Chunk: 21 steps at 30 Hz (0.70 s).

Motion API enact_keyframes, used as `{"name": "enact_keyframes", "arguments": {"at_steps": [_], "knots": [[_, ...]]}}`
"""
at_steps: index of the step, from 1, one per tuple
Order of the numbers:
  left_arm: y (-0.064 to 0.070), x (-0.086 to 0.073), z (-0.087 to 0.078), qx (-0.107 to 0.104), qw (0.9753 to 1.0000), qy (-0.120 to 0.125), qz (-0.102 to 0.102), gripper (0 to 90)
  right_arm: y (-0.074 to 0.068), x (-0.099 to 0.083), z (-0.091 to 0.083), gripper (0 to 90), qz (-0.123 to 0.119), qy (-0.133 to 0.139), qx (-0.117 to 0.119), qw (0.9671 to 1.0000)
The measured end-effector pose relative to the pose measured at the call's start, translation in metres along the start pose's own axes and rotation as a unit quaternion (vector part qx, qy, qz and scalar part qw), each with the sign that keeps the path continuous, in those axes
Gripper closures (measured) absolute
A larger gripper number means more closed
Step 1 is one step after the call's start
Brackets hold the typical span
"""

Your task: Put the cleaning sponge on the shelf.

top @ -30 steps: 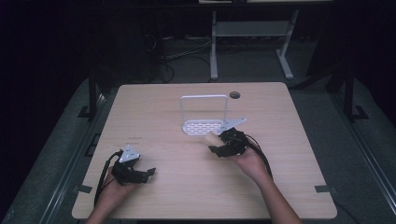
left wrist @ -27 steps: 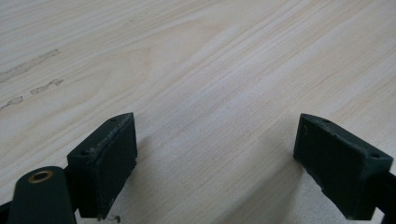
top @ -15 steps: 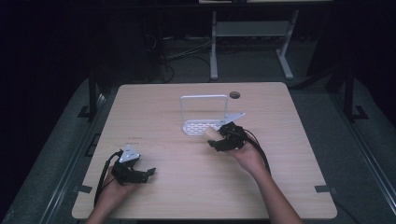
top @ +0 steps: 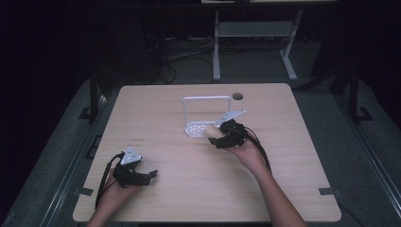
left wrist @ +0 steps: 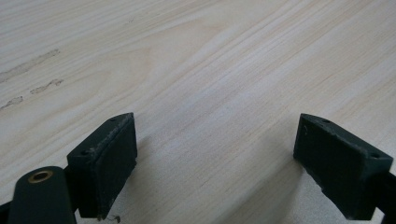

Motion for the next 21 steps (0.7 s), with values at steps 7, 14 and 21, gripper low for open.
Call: {"name": "enact_keyframes", "arguments": {"at_steps": [7,14,21], "knots": [[0.0,0.0,0.0,0.0,1.0,0.0,0.0,13.0,0.003,0.006,0.002,40.9,0.002,0.004,-0.004,1.0],[0.0,0.0,0.0,0.0,1.0,0.0,0.0,13.0,0.004,0.013,0.007,40.9,-0.001,0.004,-0.005,1.0],[0.0,0.0,0.0,0.0,1.0,0.0,0.0,12.9,0.006,0.02,0.015,40.9,-0.002,0.003,-0.007,1.0]]}}
Point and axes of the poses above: each handheld gripper's, and its own axes: z roughly forward along the jaws, x roughly out of its top, y roughly to its right, the point moved 10 cm from there along z, roughly forward along the jaws, and after that the axes turned 2 degrees about -y, right-handed, at the moved point
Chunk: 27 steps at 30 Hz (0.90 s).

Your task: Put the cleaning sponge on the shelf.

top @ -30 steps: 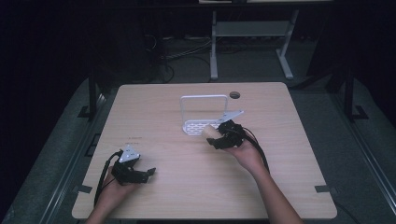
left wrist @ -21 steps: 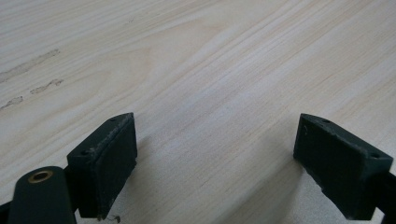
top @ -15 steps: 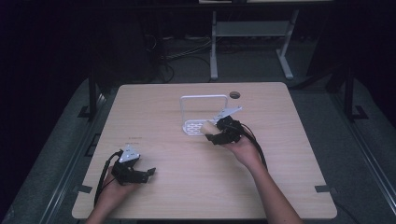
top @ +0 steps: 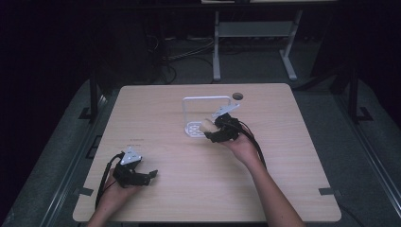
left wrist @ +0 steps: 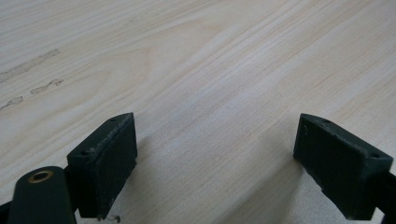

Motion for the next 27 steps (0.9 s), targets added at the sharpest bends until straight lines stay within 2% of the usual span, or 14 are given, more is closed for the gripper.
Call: {"name": "enact_keyframes", "arguments": {"at_steps": [13,27], "knots": [[0.0,0.0,0.0,0.001,1.0,-0.001,0.001,12.9,0.002,0.009,0.016,40.9,-0.002,-0.007,-0.002,1.0],[0.0,0.0,0.0,0.0,1.0,0.0,0.0,13.0,0.006,0.009,0.034,40.9,-0.001,-0.017,-0.006,0.9998]]}}
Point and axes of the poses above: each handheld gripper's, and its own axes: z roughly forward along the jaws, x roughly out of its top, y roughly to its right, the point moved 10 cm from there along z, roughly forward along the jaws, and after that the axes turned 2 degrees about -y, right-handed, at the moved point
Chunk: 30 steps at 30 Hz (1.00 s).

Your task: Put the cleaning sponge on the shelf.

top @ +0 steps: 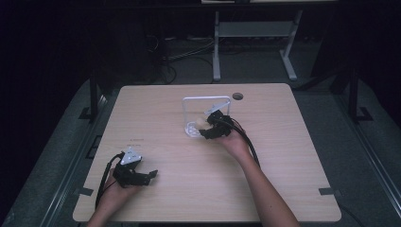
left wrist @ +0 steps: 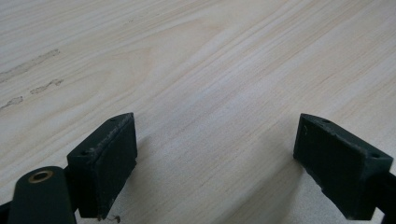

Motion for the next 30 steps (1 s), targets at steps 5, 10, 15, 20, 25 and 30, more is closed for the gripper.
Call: {"name": "enact_keyframes", "arguments": {"at_steps": [5,10,15,20,25,30], "knots": [[0.0,0.0,0.0,0.0,1.0,0.0,0.0,12.9,0.001,0.002,0.006,40.9,0.002,-0.005,0.001,1.0],[0.0,0.0,0.0,0.0,1.0,-0.001,0.001,12.9,0.001,0.002,0.012,40.8,0.003,-0.012,0.002,0.9999],[0.0,0.0,0.0,0.0,1.0,-0.001,0.001,13.0,0.001,0.002,0.018,40.8,0.006,-0.017,0.002,0.9998],[0.0,0.0,0.0,0.0,1.0,-0.001,0.001,13.0,0.004,-0.001,0.023,40.8,0.003,-0.025,-0.001,0.9997],[0.0,0.0,0.0,0.0,1.0,-0.001,0.0,12.9,0.005,-0.003,0.025,40.8,0.007,-0.029,0.0,0.9995],[0.0,0.0,0.0,0.0,1.0,0.0,0.0,13.0,0.006,-0.005,0.027,40.6,0.006,-0.034,-0.002,0.9994]]}}
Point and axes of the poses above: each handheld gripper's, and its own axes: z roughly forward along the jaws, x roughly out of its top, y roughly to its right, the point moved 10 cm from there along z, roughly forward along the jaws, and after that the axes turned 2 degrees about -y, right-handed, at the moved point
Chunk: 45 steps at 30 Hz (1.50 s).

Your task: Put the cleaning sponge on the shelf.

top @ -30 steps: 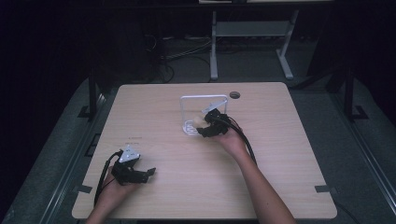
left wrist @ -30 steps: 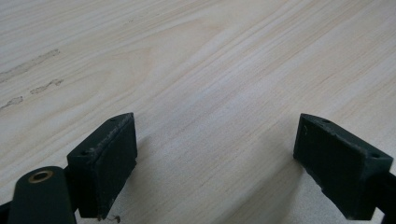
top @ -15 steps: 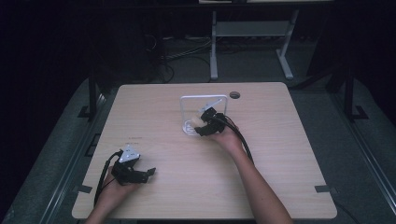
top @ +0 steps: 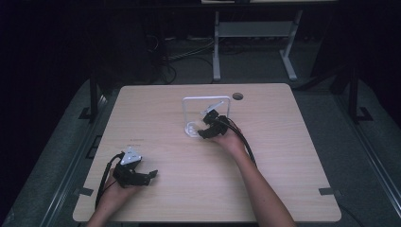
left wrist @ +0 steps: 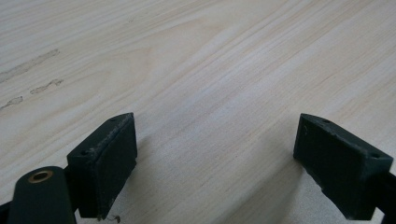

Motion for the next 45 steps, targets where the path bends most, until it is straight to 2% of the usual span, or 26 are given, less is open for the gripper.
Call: {"name": "enact_keyframes", "arguments": {"at_steps": [9,17,23,29,32,34,37,41,42,43,45], "knots": [[0.0,0.0,0.0,0.0,1.0,0.0,0.0,12.9,0.0,-0.001,0.003,40.1,-0.001,-0.003,0.0,1.0],[0.0,0.0,0.0,0.0,1.0,0.0,0.0,12.9,0.0,0.001,0.002,36.2,0.001,0.0,0.0,1.0],[0.0,0.0,0.0,0.0,1.0,-0.001,0.001,12.9,-0.001,0.005,-0.011,35.4,0.006,0.014,0.004,0.9999],[0.0,0.0,0.0,-0.001,1.0,-0.001,0.001,12.9,-0.003,0.01,-0.03,36.2,0.001,0.029,0.005,0.9996],[0.0,0.0,0.0,0.0,1.0,-0.001,0.001,12.9,-0.008,0.012,-0.043,42.1,-0.001,0.04,0.012,0.9991],[0.0,0.0,0.0,-0.001,1.0,-0.001,0.001,12.9,-0.009,0.012,-0.045,43.7,-0.002,0.043,0.014,0.999],[0.0,0.0,0.0,-0.001,1.0,-0.001,0.001,12.9,-0.012,0.011,-0.053,50.7,-0.004,0.048,0.016,0.9987],[0.0,0.0,0.0,-0.001,1.0,0.0,0.0,12.9,-0.017,0.007,-0.061,68.0,-0.006,0.056,0.032,0.9979],[0.0,0.0,0.0,-0.001,1.0,0.0,0.0,12.9,-0.02,0.004,-0.064,74.9,-0.007,0.057,0.039,0.9976],[0.0,0.0,0.0,-0.001,1.0,0.0,0.0,12.9,-0.02,0.004,-0.064,74.9,-0.007,0.057,0.039,0.9976],[0.0,0.0,0.0,-0.001,1.0,0.0,0.001,12.9,-0.022,0.0,-0.065,82.3,-0.008,0.055,0.044,0.9975]]}}
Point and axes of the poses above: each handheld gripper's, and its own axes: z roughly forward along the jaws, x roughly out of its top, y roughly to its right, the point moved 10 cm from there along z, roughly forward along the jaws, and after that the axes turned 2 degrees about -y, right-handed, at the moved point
